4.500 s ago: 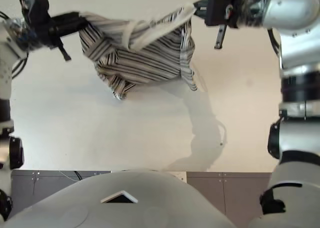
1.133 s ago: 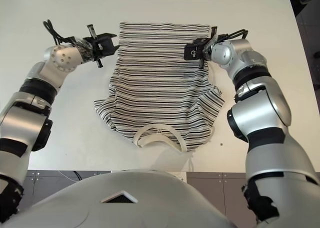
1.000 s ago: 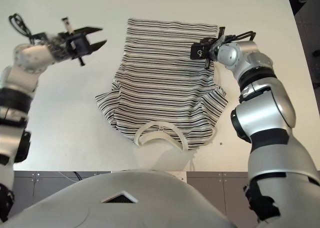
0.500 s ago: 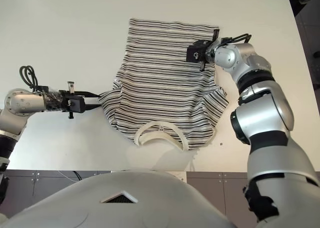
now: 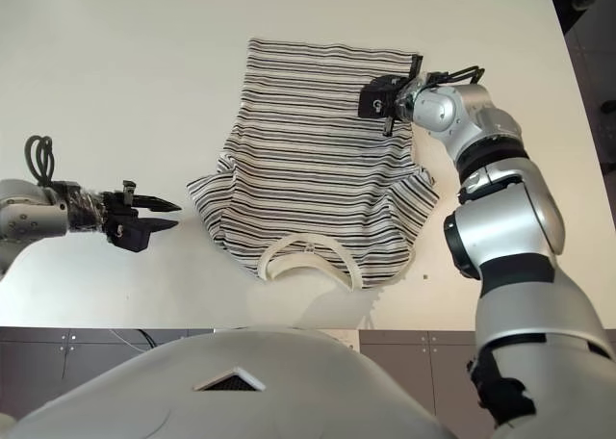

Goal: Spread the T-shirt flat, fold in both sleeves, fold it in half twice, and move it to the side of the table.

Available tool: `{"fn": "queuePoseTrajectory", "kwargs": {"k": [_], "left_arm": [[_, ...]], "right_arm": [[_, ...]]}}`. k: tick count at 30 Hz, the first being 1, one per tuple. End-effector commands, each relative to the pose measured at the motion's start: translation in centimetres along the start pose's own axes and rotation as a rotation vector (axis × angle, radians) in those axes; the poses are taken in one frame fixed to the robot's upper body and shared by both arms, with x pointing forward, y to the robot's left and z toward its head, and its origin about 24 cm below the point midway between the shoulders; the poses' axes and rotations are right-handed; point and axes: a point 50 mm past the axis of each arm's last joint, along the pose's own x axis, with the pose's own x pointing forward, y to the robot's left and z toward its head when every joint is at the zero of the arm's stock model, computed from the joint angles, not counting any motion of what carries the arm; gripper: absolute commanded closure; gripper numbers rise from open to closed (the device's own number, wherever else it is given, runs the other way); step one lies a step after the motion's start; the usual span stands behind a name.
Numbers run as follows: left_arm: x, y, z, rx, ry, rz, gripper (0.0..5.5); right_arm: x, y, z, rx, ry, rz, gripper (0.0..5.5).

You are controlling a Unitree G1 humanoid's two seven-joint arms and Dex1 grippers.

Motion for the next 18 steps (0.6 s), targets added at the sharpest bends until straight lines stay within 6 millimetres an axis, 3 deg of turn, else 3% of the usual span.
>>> {"fn": "queuePoseTrajectory", "kwargs": {"k": [1, 6, 10, 13, 18], "left_arm": [[1.9, -4.2, 2.7, -0.230, -0.136, 0.035, 3.79], [2.3, -3.3, 5.5, -0.216, -0.215, 0.241, 3.21], [2.0, -2.3, 6.1, -0.209, -0.265, 0.326, 3.21], [1.9, -1.1, 6.4, -0.197, -0.294, 0.397, 3.21], [2.0, 0.3, 5.4, -0.203, -0.244, 0.467, 3.21]], "right_arm": [[-0.6, 0.4, -0.6, 0.024, -0.014, -0.010, 4.17], [-2.0, 0.0, -1.0, 0.014, -0.092, -0.033, 4.17], [-3.4, -0.4, 1.1, 0.036, -0.301, -0.045, 4.17], [-4.2, 1.2, 2.8, 0.040, -0.415, 0.065, 4.17], [-5.1, 5.0, 1.7, 0.067, -0.365, 0.226, 4.17]]}}
